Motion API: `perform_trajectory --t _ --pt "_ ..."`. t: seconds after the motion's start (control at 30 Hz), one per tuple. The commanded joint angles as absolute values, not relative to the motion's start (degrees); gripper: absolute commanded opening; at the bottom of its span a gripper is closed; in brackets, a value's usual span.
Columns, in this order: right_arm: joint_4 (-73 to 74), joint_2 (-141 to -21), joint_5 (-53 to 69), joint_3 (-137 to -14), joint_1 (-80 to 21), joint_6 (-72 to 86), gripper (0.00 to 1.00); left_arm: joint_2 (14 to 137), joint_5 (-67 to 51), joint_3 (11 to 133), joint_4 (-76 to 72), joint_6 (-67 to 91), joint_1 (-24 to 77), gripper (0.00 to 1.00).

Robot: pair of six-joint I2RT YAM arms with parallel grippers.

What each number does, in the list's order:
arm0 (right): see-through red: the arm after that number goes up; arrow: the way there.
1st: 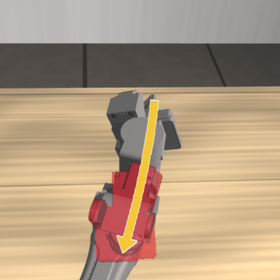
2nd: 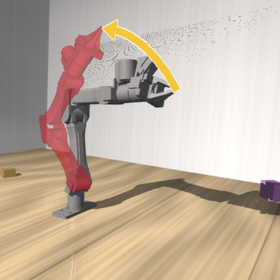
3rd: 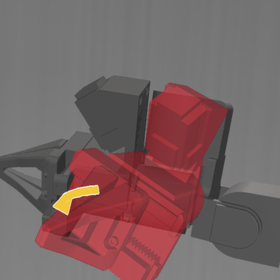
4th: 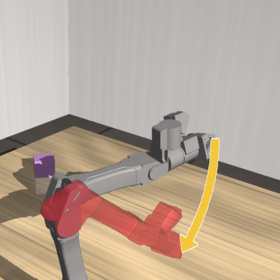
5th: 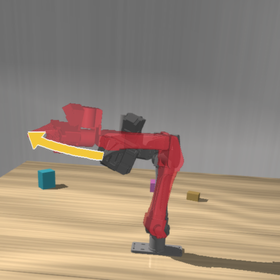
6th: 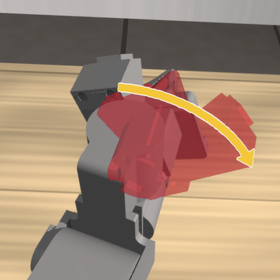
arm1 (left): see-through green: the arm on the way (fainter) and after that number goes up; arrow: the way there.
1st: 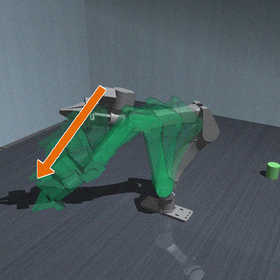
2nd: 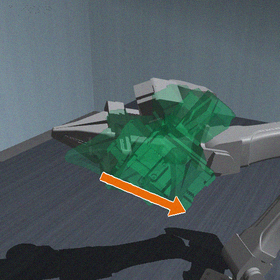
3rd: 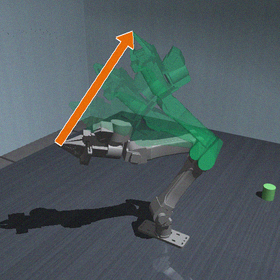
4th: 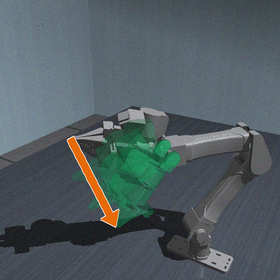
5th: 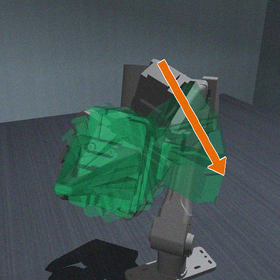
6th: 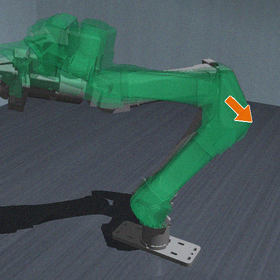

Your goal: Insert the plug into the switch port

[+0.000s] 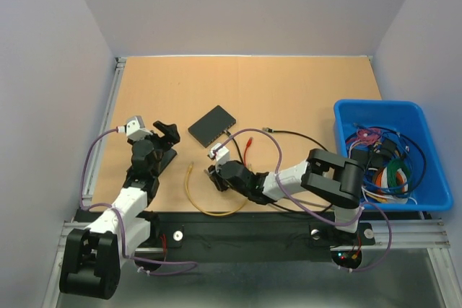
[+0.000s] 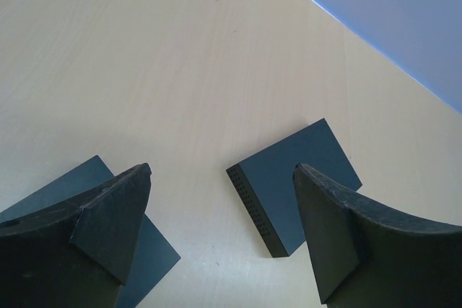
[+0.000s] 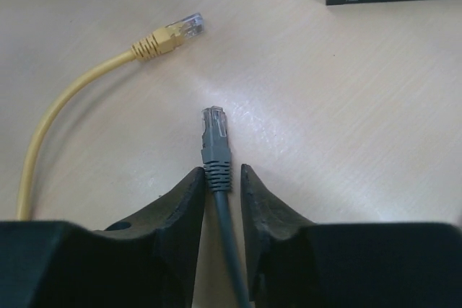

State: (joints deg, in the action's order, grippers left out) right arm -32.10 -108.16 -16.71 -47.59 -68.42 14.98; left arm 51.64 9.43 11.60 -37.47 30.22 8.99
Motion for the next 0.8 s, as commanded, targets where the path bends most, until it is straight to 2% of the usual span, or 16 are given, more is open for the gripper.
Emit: perform_trajectory --t 0.0,0.03,0.07,0.13,0.7,0.77 --pt "-32.0 -111.3 -19.2 -44.0 -69.0 17.9 0.27 50.0 9.8 12.8 -38.4 29.2 9.1 0.91" --pt "-32.3 -111.4 -19.2 -43.9 -69.0 18.2 0.24 49.6 10.1 12.6 -38.7 29.1 9.1 0.91" --pt "-32.9 -111.8 -19.2 -43.9 -69.0 18.2 0.14 49.4 11.0 12.5 -38.6 28.7 9.1 0.91" --pt "-33.3 -113.0 -18.9 -44.1 -69.0 18.2 0.00 49.2 12.0 12.7 -37.9 28.5 9.1 0.91" --pt "-34.9 -113.7 -15.5 -43.1 -69.0 18.5 0.00 49.7 12.6 13.7 -35.6 28.8 9.1 0.91" --pt "-34.9 -112.0 -16.5 -42.3 -69.0 18.5 0.00 49.6 9.9 13.5 -36.5 28.4 9.1 0.88"
